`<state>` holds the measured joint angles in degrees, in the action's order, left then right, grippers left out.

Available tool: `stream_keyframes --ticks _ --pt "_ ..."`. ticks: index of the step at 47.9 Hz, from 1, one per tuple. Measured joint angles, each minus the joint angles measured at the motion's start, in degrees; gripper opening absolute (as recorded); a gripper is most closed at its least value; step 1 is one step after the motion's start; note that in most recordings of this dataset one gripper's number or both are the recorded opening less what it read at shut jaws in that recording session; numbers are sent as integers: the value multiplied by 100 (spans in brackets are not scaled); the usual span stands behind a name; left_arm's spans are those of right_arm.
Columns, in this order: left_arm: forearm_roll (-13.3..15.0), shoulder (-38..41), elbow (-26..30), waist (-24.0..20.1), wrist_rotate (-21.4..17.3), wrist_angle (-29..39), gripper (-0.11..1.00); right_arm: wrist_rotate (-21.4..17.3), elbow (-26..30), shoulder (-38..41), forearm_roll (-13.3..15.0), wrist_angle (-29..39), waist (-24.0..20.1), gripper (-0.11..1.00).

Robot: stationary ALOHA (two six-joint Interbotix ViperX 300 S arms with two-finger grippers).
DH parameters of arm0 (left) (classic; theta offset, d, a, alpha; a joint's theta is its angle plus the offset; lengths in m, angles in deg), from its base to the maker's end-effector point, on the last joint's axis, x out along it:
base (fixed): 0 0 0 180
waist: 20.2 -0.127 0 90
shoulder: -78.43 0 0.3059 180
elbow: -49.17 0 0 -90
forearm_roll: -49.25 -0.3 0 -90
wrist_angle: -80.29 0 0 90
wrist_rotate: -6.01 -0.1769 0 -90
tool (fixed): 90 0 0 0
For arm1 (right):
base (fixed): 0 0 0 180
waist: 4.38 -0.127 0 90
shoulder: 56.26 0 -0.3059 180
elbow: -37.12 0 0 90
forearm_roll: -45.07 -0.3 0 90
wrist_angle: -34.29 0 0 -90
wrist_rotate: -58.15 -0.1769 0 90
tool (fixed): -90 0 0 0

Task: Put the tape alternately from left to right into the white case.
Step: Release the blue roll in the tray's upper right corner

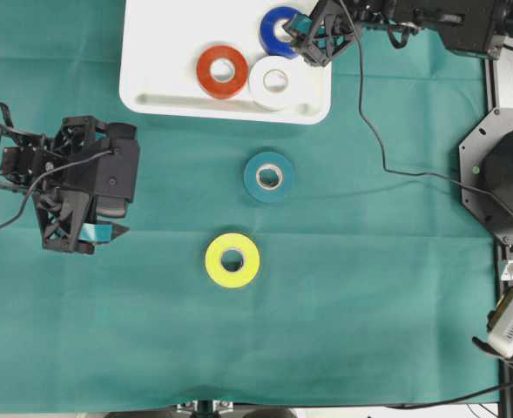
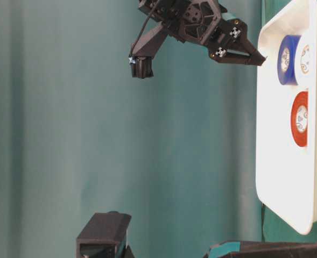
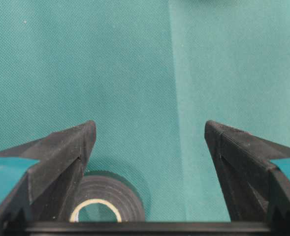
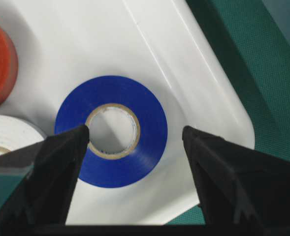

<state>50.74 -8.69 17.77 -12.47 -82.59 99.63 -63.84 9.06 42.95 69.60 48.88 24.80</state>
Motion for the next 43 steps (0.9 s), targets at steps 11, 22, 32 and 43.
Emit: stream_keyframes --ticks 11,22,32,43 --pt "0 0 0 0 -9 0 75 -9 9 0 0 0 -62 83" --pt "0 0 0 0 0 0 75 -18 -44 -114 0 0 -378 82" --pt "0 0 0 0 0 0 75 -26 -176 -237 0 0 -791 82" --pt "0 0 0 0 0 0 75 -26 -290 -431 0 -53 -1310 82"
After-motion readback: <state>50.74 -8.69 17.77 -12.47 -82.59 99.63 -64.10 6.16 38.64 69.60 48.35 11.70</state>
